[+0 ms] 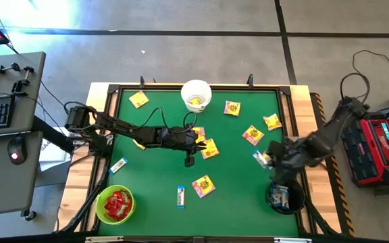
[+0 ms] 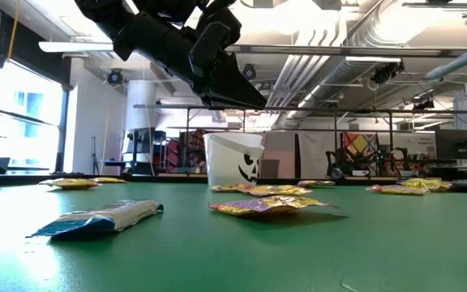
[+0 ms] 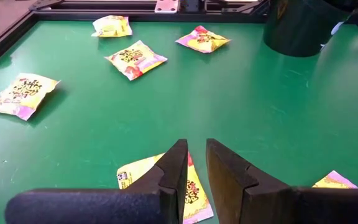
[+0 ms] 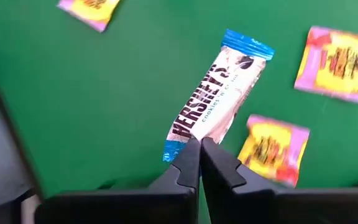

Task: Sort candy by brand, put in halloween buckets
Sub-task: Put the white candy into the black bucket

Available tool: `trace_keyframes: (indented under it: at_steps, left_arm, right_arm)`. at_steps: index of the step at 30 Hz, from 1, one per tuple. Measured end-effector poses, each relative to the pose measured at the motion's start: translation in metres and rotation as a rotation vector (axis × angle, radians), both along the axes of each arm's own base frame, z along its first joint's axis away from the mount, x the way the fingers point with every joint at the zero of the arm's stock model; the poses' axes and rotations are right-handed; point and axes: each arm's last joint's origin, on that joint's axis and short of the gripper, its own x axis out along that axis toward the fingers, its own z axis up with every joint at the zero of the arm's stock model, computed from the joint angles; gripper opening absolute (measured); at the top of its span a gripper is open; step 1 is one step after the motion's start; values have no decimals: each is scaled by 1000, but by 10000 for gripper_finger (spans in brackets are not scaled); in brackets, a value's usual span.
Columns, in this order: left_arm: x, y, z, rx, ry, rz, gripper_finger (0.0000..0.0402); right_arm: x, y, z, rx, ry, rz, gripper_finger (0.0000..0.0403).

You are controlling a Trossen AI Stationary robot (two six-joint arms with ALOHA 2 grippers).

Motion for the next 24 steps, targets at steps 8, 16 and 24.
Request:
trace_keyframes:
  at_steps: [8,16,24]
  left_arm:
    - [0,0,0,0,1,0,49]
    - [0,0,0,1,1,0,49]
    - [0,0,0,14,2,-8,49]
  right_arm:
    - [-31,36,19,109,77,-12,0]
    - [-48,80,4,122,218,-76,0]
    - [-32,86,-13,-29,142,-160,25]
